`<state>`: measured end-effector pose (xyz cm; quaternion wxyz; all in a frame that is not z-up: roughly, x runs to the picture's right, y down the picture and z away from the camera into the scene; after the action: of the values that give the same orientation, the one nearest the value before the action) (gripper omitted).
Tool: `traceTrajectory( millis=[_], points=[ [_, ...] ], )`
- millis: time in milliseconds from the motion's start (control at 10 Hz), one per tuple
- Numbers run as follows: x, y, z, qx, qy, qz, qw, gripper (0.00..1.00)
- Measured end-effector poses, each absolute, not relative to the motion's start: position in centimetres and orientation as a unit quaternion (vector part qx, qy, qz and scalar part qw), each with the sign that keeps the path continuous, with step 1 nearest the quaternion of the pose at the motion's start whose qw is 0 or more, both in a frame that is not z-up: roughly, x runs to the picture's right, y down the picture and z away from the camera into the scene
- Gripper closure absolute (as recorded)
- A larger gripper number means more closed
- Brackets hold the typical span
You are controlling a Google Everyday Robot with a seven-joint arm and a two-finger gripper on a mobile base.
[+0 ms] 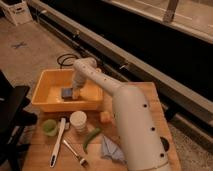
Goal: Wipe tray with sponge
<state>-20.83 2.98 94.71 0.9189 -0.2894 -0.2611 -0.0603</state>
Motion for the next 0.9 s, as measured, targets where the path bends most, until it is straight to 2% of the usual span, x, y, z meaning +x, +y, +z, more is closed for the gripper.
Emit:
traceTrajectory(
  millis=[400, 900],
  points=[
    [-18.8, 5.2, 93.2, -0.299, -0.253, -0.045, 0.919, 1.0],
    [-11.2, 2.9, 94.5, -0.29, -0.225, 0.004, 0.93, 1.0]
  ],
)
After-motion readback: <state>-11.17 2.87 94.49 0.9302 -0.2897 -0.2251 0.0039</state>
